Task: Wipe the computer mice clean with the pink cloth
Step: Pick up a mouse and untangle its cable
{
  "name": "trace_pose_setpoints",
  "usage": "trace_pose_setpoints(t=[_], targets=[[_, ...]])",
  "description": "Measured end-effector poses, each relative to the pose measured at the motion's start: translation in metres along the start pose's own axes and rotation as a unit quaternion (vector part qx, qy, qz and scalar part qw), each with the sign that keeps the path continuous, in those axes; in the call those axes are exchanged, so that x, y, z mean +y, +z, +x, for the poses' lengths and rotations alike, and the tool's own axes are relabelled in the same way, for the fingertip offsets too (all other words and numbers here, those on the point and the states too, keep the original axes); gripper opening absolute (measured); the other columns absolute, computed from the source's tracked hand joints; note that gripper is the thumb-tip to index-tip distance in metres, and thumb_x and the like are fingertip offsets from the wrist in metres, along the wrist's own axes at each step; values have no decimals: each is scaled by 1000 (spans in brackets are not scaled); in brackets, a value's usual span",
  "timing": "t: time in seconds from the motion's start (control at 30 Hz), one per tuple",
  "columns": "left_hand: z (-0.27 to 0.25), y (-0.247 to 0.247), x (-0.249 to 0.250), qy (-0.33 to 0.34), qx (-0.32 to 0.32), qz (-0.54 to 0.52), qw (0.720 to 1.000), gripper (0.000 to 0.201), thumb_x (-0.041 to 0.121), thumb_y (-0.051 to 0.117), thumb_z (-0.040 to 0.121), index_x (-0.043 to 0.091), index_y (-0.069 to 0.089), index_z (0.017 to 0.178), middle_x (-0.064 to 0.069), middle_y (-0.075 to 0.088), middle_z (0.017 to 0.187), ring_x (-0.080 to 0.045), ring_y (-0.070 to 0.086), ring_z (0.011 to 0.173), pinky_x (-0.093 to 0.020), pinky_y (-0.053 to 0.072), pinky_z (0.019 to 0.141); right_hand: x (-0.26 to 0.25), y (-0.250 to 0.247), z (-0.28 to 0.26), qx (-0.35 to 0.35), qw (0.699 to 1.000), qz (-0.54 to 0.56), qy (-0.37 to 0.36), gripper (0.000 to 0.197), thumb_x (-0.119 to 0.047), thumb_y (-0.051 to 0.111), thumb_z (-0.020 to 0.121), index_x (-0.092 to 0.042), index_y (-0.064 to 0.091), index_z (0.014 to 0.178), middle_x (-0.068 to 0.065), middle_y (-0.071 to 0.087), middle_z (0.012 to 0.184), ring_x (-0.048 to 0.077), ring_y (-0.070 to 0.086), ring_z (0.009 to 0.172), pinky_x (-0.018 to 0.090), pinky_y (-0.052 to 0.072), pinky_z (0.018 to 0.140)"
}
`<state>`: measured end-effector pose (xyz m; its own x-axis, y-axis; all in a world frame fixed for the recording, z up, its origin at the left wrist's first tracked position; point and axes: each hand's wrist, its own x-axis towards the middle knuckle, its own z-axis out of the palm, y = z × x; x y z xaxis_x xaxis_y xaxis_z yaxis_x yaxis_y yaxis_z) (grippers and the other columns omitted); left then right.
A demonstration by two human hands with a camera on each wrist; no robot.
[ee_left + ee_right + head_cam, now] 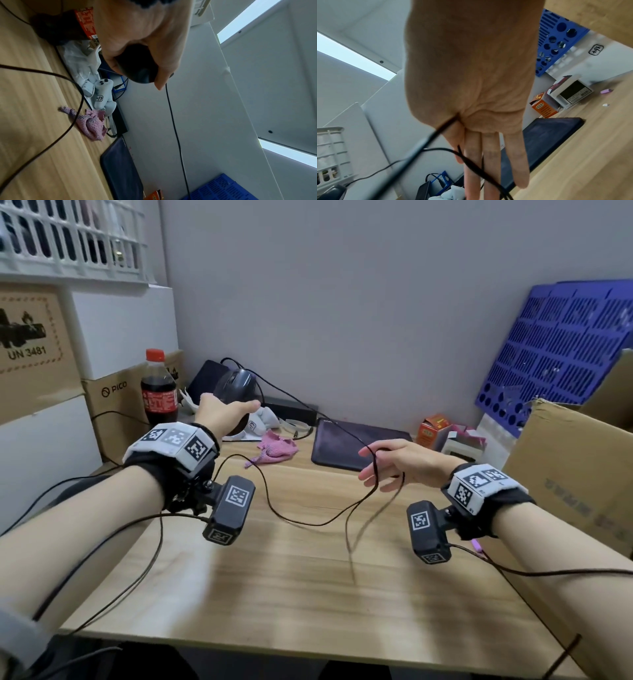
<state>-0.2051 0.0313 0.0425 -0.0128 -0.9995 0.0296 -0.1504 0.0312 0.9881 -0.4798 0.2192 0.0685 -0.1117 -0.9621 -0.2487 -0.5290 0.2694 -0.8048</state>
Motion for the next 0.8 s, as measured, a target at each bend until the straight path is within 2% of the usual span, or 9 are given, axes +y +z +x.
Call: trace_pose_setpoints(t=[0.13,0.2,0.3,0.37,0.5,0.6,0.67,0.73,0.8], targets=[[6,-2,-9,11,-25,31,999,121,62,83,33,8,48,135,-10,61,123,-25,59,114,-46,49,100,-2,1,1,76,996,53,-20,31,-5,24,103,-6,53,113,14,63,80,28,67,78,38,56,70],[-2,-7,-4,18,-7,24,1000,120,59,81,36,8,44,138,-9,58,129,-24,56,118,-45,46,103,-2,-2,3,122,988,88,-15,31,-4,22,103,-4,52,109,17,63,78,31,67,75,40,59,67],[-4,-19,0,1,44,0,999,116,51,83,50,4,34,144,-10,48,142,-25,48,129,-44,39,109,3,-8,1,177,973,148,2,32,-8,21,105,0,52,111,26,67,87,35,69,78,42,61,60],[0,-28,-3,-9,69,11,998,111,46,83,58,2,30,146,-12,45,145,-27,45,132,-45,37,111,11,-11,-1,187,968,164,27,31,-10,22,105,2,49,112,27,66,89,36,67,77,39,61,54],[2,-37,-8,-21,91,23,995,108,44,83,62,1,29,145,-14,45,145,-29,44,132,-45,37,111,26,-11,-2,168,969,163,85,26,-12,25,105,-1,48,110,27,65,95,38,67,77,41,60,52],[3,-38,-7,-12,128,33,991,94,34,79,78,1,24,146,-15,40,147,-30,40,134,-41,34,112,34,-10,0,172,966,155,113,25,-12,23,104,-5,47,104,22,60,78,36,66,67,40,59,50],[-5,-40,-1,10,145,28,989,88,32,77,80,3,25,145,-14,42,145,-29,42,132,-39,35,108,35,-11,1,182,966,145,114,25,-11,22,103,-7,47,101,15,51,66,29,58,56,32,54,45],[-14,-42,6,42,93,29,994,82,32,79,77,6,35,140,-12,50,135,-27,50,124,-39,41,105,34,-14,2,173,971,138,91,24,-12,23,103,-9,46,101,5,37,59,17,39,46,21,36,40],[-28,-37,12,74,-62,58,994,56,26,81,77,8,54,123,-10,63,110,-24,61,100,-32,53,86,26,-14,3,143,978,137,59,21,-15,27,104,-12,47,97,-1,30,58,10,25,43,19,20,40]])
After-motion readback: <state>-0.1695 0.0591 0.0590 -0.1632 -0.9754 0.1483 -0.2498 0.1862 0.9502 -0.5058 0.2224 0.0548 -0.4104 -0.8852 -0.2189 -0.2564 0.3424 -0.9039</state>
